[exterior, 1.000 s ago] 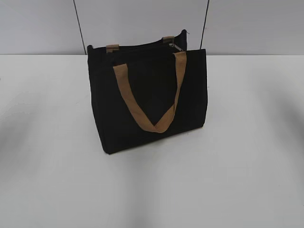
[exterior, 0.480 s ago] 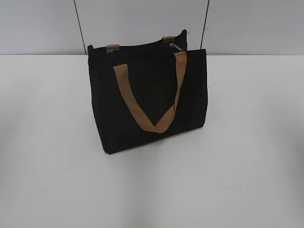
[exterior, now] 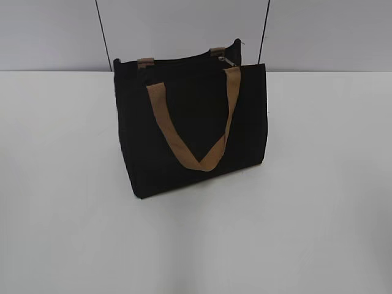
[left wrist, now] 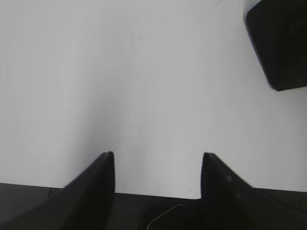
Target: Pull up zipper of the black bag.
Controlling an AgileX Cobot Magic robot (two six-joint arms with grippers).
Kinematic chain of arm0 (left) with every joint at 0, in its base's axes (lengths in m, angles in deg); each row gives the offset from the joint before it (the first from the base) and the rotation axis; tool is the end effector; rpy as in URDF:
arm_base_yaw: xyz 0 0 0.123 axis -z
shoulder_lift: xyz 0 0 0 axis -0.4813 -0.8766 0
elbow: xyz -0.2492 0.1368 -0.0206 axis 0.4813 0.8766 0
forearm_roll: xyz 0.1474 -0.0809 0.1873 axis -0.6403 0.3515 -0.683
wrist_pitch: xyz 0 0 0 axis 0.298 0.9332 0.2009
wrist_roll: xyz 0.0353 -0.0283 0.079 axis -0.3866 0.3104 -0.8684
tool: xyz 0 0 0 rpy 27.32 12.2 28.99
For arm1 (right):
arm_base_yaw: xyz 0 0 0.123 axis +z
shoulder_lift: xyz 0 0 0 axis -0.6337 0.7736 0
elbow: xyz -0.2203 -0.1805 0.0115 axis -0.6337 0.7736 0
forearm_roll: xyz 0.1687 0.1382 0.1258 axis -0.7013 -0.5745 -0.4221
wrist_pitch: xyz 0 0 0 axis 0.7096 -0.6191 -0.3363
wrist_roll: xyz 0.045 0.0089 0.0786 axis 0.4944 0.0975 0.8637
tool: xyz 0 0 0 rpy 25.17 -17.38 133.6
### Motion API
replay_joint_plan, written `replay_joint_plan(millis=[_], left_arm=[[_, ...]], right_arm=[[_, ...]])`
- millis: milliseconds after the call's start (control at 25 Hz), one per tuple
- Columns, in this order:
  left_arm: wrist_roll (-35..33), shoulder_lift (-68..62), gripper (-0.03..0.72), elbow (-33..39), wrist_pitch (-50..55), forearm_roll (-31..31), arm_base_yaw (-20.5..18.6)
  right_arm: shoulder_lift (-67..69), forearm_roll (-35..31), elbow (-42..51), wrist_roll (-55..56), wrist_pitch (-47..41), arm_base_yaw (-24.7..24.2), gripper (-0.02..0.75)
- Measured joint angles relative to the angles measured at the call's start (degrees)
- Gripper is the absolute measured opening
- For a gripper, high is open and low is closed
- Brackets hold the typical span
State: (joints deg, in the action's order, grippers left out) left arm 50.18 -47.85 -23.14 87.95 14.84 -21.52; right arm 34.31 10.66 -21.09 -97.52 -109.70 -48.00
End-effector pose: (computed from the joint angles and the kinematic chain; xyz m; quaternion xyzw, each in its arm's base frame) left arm 0.0813 -0.0087 0.3486 -0.0168 0.9435 -0.0379 0.3289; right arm 0.0619 0.0072 0.2900 -0.0292 0.9565 0.0433 0.2871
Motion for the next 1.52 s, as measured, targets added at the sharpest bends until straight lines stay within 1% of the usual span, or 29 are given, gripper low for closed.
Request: replay_joint_plan(millis=[120,200,360,640,800,920,1000,1280,1520], left_arm=[[-1.8,8.0,0.431,3.7,0.0,-0.3,0.0],[-3.0,14.0,0.431,6.2,-1.1,-1.6,0.0],[-4.8,24.3,0.431,10.7,-3.0,-3.3,0.0],[-6.0,35.8,0.431,15.8,-4.9,-3.5,0.0],[-8.6,36.3,0.431,17.9,-7.6,-1.6,0.0],[-9.8,36.3,0.431,18.4,-8.3,-0.6,0.0],[-10.1,36.3,0.431,18.4,-8.3,-0.2,0.0],[-10.2,36.3,0.43,18.4,-8.4,2.1,0.0],[-10.2,36.3,0.405,18.4,-8.5,2.4,-0.2]], right_arm=[[-8.3,0.0,3.5,0.0,-0.1,0.0,0.389],[-12.7,0.0,5.3,0.0,-0.1,0.0,0.389],[-20.4,-0.2,5.7,-0.3,-0.2,0.0,0.389],[-29.1,-0.2,5.9,-3.9,-0.2,0.0,0.389],[-29.3,-0.3,6.4,-4.9,0.4,0.0,0.389],[-29.3,-0.5,7.8,-5.6,4.7,0.0,0.389],[-29.3,-0.6,8.4,-5.8,5.9,0.0,0.389],[-29.3,-0.7,8.7,-5.9,6.4,0.0,0.389],[-29.3,-0.9,8.7,-5.9,6.5,0.1,0.389]])
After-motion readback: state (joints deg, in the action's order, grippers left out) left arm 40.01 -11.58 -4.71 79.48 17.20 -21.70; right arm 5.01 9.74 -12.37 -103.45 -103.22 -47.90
